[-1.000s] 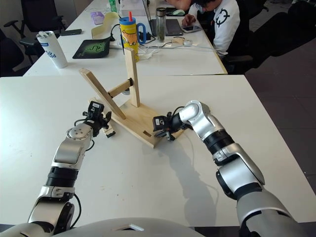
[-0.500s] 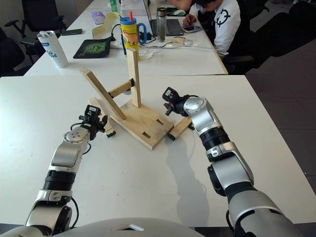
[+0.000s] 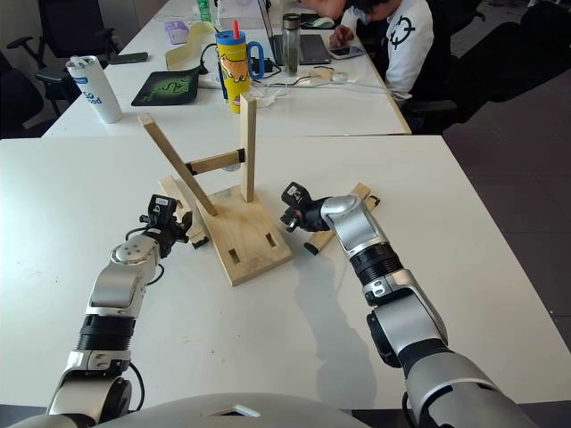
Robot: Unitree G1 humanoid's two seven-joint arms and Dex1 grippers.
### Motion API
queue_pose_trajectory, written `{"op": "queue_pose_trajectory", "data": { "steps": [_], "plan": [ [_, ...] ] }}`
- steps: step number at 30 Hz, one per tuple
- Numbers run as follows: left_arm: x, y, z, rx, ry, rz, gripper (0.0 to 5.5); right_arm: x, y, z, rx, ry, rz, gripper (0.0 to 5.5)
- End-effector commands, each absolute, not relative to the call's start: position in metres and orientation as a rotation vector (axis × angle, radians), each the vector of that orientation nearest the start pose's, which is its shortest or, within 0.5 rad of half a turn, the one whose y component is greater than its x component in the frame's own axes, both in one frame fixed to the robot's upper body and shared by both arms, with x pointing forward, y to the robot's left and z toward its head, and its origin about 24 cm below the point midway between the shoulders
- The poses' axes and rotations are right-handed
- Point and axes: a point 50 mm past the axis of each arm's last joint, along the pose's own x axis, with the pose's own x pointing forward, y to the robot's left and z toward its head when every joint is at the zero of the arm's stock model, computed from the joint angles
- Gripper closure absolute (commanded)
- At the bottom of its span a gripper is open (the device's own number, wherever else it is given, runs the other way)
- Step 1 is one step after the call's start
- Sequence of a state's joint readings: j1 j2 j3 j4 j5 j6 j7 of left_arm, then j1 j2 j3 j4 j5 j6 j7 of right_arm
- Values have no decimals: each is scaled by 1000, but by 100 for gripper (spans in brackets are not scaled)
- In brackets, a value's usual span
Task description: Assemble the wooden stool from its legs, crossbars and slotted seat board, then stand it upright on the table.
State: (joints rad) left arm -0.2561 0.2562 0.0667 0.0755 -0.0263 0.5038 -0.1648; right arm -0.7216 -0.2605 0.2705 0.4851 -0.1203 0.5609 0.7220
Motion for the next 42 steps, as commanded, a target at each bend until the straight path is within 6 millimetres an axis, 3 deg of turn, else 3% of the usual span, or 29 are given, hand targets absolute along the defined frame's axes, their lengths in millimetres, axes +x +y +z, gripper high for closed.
{"op": "queue_pose_trajectory", "data": {
  "steps": [1,4,8,10,16,25,34,42],
  "plan": [
    [281,198,56,34,239,-70,323,350,-136,112,-127,275,551,448],
    [268,199,53,3,211,-45,323,333,-164,107,-63,211,356,448],
    [255,202,54,4,170,-1,323,306,-209,90,-59,285,62,448],
    [253,203,53,20,165,10,321,292,-219,79,-50,354,-9,432],
    [253,199,53,25,152,11,248,280,-204,55,101,522,-10,343],
    [259,198,56,41,145,1,246,283,-180,41,184,645,-2,197],
    [257,195,54,40,150,8,246,294,-158,43,127,656,30,195],
    [260,191,56,44,141,-5,246,293,-180,24,60,803,-213,195]
  ]
}}
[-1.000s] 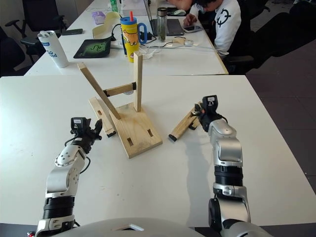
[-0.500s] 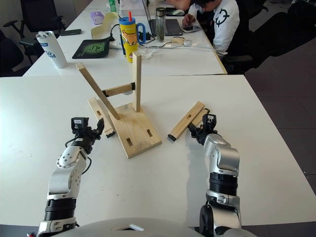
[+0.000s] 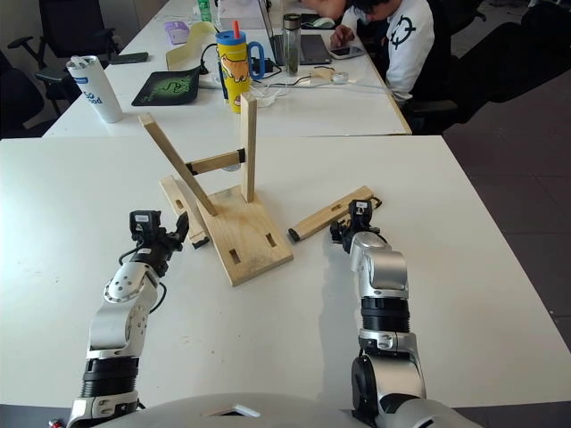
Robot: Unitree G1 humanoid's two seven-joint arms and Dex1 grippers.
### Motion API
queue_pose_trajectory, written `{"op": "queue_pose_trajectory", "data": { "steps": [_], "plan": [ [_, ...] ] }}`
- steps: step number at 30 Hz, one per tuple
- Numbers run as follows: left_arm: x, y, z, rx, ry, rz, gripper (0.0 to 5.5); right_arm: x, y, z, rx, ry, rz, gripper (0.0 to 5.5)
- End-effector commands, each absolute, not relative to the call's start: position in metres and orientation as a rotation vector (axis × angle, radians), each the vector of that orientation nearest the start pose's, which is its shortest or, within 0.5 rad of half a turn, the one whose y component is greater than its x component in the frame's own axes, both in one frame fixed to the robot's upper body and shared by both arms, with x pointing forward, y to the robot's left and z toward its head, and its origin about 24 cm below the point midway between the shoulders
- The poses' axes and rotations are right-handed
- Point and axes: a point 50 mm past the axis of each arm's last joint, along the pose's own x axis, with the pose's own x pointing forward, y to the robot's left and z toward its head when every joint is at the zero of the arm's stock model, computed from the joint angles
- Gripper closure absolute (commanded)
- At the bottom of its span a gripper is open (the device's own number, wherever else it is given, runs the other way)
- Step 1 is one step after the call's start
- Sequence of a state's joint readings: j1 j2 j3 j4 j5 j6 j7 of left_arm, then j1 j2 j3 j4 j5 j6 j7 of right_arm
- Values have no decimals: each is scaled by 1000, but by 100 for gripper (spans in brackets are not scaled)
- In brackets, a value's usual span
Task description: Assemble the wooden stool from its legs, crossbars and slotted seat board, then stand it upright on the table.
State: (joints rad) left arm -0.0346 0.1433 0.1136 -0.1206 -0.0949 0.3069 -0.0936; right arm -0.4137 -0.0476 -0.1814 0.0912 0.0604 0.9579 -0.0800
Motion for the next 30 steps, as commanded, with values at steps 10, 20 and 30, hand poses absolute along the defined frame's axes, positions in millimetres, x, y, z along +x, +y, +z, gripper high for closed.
{"op": "queue_pose_trajectory", "data": {
  "steps": [10,20,30],
  "plan": [
    [260,189,58,54,134,-14,246,289,-195,29,92,814,-358,272],
    [261,188,60,61,126,-22,246,300,-210,60,38,629,-520,413],
    [259,188,72,-109,78,-82,246,337,-180,159,-147,-36,-145,413]
  ]
}}
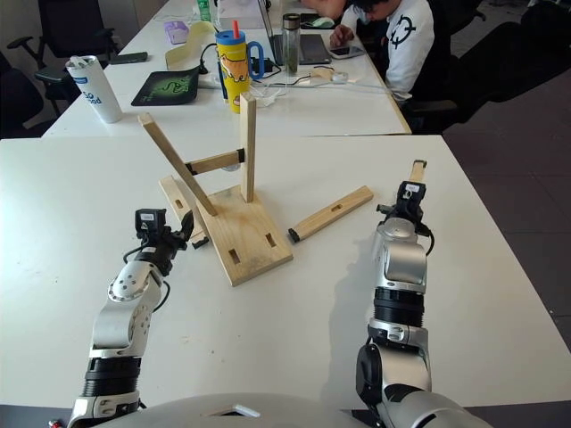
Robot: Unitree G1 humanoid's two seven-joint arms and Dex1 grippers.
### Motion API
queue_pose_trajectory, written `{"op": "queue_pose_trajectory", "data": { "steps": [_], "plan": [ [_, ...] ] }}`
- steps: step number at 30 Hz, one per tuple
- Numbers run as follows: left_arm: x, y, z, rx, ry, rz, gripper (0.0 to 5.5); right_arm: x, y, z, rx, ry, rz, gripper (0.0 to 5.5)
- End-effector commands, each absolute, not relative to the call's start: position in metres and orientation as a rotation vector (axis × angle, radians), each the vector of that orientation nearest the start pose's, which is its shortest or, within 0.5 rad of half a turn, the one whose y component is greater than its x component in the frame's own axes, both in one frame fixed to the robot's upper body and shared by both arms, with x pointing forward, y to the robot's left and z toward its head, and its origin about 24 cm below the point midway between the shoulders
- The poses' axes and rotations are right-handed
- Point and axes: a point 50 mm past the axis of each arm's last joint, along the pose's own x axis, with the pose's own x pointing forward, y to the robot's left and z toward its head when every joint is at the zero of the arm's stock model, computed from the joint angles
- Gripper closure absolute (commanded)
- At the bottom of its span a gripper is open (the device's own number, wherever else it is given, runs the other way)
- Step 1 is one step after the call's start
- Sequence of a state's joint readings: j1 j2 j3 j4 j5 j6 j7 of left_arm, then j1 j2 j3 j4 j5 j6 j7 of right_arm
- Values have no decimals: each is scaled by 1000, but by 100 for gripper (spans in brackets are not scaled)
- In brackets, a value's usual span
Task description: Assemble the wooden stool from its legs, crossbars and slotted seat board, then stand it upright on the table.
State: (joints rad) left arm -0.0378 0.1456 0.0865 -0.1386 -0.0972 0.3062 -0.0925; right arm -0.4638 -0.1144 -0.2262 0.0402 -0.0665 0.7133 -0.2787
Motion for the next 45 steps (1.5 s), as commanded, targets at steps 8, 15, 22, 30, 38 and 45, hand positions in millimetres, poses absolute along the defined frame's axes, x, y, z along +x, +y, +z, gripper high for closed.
{"op": "queue_pose_trajectory", "data": {
  "steps": [8,15,22,30,38,45],
  "plan": [
    [229,156,119,-918,-61,-563,224,306,-142,188,-306,-305,707,413],
    [236,150,146,-1113,-118,-605,224,275,-127,168,-372,-244,1037,413],
    [235,144,153,-1105,-105,-642,224,266,-116,163,-403,-253,1103,413],
    [236,146,160,-1098,-147,-648,261,263,-114,157,-395,-236,1111,413],
    [237,152,160,-1094,-163,-609,394,264,-116,154,-382,-216,1102,413],
    [238,154,159,-1091,-170,-599,502,265,-116,153,-376,-210,1103,413]
  ]
}}
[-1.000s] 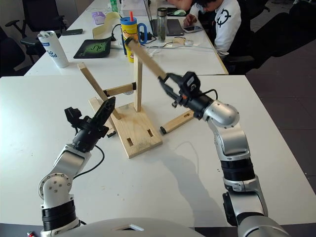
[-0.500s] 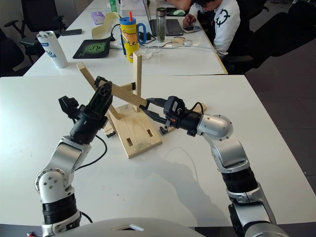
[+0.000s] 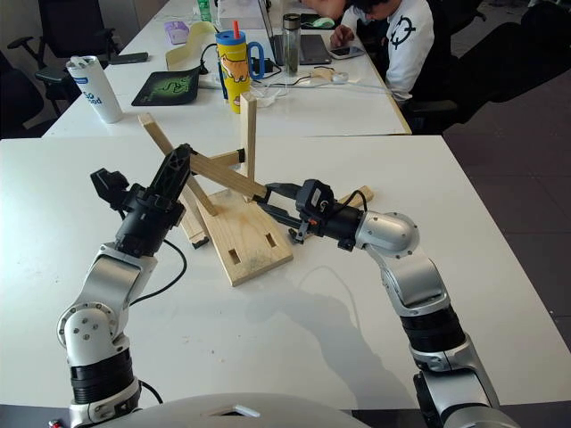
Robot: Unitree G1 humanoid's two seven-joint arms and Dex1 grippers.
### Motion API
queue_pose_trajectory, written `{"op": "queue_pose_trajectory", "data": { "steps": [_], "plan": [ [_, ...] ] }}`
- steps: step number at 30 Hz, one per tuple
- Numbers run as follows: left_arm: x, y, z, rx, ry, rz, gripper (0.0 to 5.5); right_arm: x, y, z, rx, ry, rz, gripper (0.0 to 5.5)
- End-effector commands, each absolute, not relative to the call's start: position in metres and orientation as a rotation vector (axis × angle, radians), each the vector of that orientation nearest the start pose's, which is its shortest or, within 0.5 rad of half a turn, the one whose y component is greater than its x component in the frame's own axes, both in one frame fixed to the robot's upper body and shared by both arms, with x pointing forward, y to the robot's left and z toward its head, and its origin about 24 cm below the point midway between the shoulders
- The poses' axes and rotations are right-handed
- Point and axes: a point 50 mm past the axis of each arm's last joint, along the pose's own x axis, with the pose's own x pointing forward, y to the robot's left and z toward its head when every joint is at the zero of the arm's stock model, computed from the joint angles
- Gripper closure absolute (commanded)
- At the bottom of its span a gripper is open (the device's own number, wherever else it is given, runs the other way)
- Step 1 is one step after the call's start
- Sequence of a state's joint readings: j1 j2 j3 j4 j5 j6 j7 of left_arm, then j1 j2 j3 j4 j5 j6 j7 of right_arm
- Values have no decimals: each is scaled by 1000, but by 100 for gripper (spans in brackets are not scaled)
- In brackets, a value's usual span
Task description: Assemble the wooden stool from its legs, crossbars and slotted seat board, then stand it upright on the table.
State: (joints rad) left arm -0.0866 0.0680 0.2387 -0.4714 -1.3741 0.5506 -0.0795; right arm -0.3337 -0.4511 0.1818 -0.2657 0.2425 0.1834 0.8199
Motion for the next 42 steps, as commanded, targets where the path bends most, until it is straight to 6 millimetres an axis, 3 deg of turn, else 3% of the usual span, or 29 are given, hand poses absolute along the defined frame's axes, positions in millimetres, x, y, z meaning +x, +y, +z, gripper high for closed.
{"op": "queue_pose_trajectory", "data": {
  "steps": [1,10,13,17,21,25,30,35,38,42],
  "plan": [
    [238,154,159,-1091,-171,-597,503,265,-116,153,-375,-210,1104,413],
    [239,158,154,-1089,-168,-560,504,263,-114,155,-337,-195,1127,413],
    [240,161,151,-1086,-160,-529,506,264,-114,159,-298,-206,1131,348],
    [243,168,146,-1066,-144,-475,506,268,-115,167,-220,-223,1096,333],
    [236,192,133,-980,-112,-376,506,289,-127,179,-73,-229,912,333],
    [233,231,127,-844,-89,-219,506,307,-142,172,-63,-182,736,333],
    [258,264,126,-742,-118,32,506,316,-152,161,-85,-151,577,333],
    [285,255,108,-776,-98,215,506,314,-144,142,-191,-92,564,333],
    [293,240,100,-813,-65,251,506,314,-142,139,-207,-90,566,333],
    [298,234,87,-874,9,295,506,314,-141,138,-210,-89,564,333]
  ]
}}
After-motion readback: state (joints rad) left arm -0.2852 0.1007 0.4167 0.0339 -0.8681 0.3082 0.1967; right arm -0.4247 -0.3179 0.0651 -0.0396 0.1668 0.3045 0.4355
